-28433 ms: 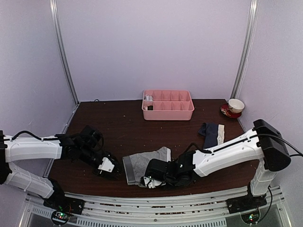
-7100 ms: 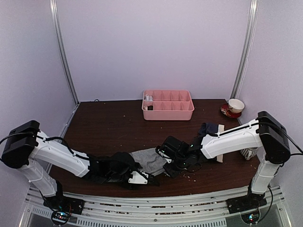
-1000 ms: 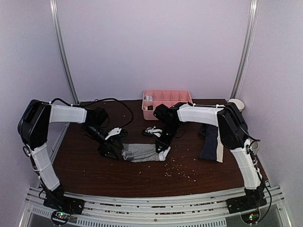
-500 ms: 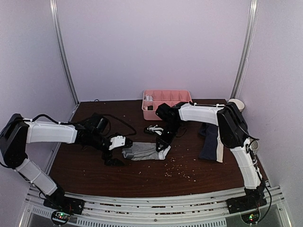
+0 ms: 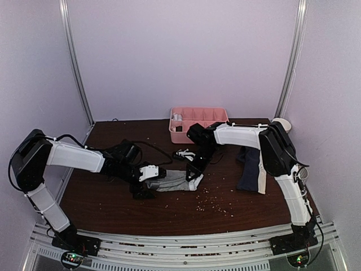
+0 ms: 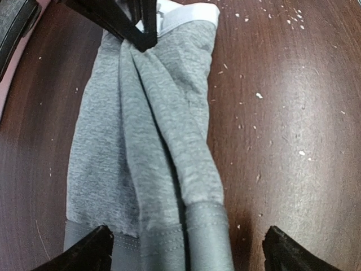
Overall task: Roll the underwear
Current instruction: Fold the underwear at the center of the board.
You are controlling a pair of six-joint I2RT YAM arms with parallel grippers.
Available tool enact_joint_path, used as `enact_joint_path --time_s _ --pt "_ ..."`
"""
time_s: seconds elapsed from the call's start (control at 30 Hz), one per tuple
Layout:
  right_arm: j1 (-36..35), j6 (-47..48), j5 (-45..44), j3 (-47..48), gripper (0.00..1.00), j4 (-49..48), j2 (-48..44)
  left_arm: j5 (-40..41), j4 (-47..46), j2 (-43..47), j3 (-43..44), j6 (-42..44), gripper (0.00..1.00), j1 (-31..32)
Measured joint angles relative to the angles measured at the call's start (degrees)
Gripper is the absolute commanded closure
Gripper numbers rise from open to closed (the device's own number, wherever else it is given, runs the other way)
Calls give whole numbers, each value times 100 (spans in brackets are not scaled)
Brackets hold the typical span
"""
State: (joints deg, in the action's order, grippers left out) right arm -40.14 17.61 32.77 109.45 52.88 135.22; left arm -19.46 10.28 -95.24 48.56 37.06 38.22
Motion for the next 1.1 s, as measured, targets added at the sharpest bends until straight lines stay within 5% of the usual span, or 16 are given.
enact_joint_path --time_s 0.4,0.57,0.83,1.1 --pt "2 13 -2 -129 100 -125 -74 -448 310 -614 737 -358 73 -313" --pt "2 17 -7 -175 92 -175 -98 -988 636 -938 1108 -494 73 -787" --pt "-7 20 -269 -424 57 -514 -310 -1832 1412 -1790 1873 -557 72 -1137" --pt "-63 68 -927 -1154 45 -1036 -914 -2555 1862 -2262 2378 -693 75 -1327"
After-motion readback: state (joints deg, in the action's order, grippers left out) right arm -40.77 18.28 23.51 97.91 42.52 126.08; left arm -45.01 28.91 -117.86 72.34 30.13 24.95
